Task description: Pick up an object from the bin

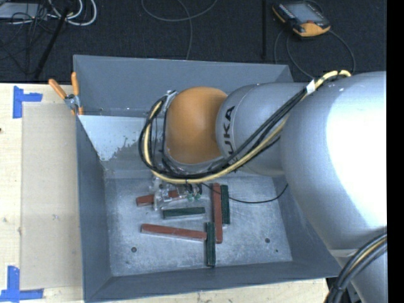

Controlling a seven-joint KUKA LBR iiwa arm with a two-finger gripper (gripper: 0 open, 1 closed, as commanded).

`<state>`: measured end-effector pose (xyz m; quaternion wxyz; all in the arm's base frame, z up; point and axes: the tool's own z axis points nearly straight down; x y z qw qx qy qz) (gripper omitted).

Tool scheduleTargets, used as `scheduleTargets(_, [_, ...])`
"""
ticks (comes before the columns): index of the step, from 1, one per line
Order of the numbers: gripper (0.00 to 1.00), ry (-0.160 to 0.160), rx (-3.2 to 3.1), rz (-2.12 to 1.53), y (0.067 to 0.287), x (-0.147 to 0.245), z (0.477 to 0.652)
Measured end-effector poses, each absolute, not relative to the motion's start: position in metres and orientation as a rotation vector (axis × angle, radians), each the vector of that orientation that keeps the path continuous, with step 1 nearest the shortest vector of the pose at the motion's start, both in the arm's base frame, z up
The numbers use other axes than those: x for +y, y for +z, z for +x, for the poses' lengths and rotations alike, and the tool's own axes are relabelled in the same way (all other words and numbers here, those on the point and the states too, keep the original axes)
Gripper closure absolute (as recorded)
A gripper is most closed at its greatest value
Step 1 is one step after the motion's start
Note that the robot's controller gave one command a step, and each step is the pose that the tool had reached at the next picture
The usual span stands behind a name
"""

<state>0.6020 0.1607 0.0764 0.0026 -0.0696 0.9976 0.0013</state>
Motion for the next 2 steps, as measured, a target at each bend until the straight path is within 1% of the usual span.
scheduleTargets(1, [1.00, 0.004, 3.129, -0.218, 0.076, 0.161, 0.602])
scheduleTargets(2, [1.00, 0.003, 3.125, -0.218, 0.253, 0.175, 0.604])
